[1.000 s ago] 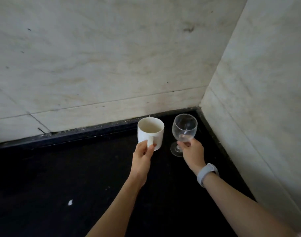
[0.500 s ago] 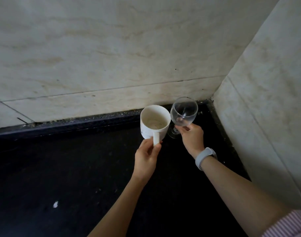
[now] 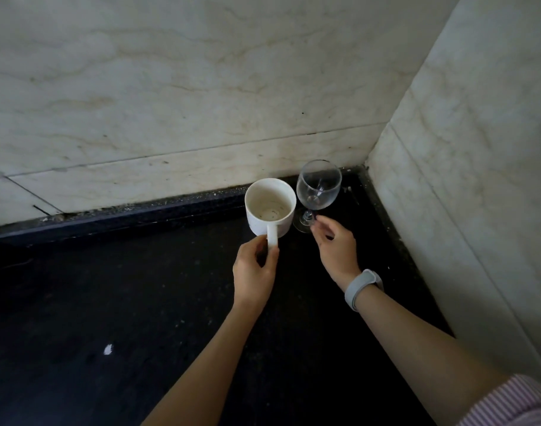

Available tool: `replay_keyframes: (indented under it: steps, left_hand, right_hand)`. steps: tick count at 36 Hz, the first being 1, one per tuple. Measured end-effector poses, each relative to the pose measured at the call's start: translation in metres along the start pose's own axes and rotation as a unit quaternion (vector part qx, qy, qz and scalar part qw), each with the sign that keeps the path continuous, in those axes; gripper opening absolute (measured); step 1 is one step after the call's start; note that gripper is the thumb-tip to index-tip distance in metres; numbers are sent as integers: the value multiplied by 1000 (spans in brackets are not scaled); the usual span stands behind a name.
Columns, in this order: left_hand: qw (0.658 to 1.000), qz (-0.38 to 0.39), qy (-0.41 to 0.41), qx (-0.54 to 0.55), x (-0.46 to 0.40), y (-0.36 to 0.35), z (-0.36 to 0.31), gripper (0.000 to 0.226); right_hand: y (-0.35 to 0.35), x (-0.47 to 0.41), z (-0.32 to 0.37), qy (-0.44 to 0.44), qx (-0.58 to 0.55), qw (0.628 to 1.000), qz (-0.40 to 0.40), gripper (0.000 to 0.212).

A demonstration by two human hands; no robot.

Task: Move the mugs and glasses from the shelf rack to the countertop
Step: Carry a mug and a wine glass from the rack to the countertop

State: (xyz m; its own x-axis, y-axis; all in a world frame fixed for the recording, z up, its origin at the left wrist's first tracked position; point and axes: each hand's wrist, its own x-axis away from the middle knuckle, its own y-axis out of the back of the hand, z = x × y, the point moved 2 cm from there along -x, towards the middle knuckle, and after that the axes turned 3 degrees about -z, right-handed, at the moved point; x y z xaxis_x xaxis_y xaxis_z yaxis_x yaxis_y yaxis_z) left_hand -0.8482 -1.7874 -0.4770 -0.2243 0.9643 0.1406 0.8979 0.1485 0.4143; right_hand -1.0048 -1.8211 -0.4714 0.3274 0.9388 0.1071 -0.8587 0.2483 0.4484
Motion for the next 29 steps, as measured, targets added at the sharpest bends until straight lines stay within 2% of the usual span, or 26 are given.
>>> replay_keyframes:
  steps: [4, 8, 11, 16, 20, 23, 29]
  left_hand:
    - [997, 24, -37, -69, 27, 15, -9, 44]
    - [981, 76, -109, -142, 70, 28, -19, 46]
    - [967, 100, -148, -183, 105, 28, -28, 46]
    - [917, 212, -262, -215, 174, -5, -56, 45]
    - [840, 318, -383, -216, 250, -46, -93, 41]
    - [772, 385, -454, -222, 325, -74, -122, 39]
    - [580, 495, -608, -221, 520, -91, -140, 42]
  right_hand:
    - [15, 39, 8, -18, 16, 1000, 15, 34]
    - [46, 94, 14, -36, 35, 998, 26, 36]
    - [82, 143, 12, -67, 49, 997, 3, 35]
    - [154, 237, -4, -124, 79, 987, -58, 35]
    - [218, 326, -24, -184, 92, 973, -102, 35]
    - [265, 408, -37, -226, 102, 949, -197, 33]
    - [324, 612, -56, -312, 132, 852, -399, 28]
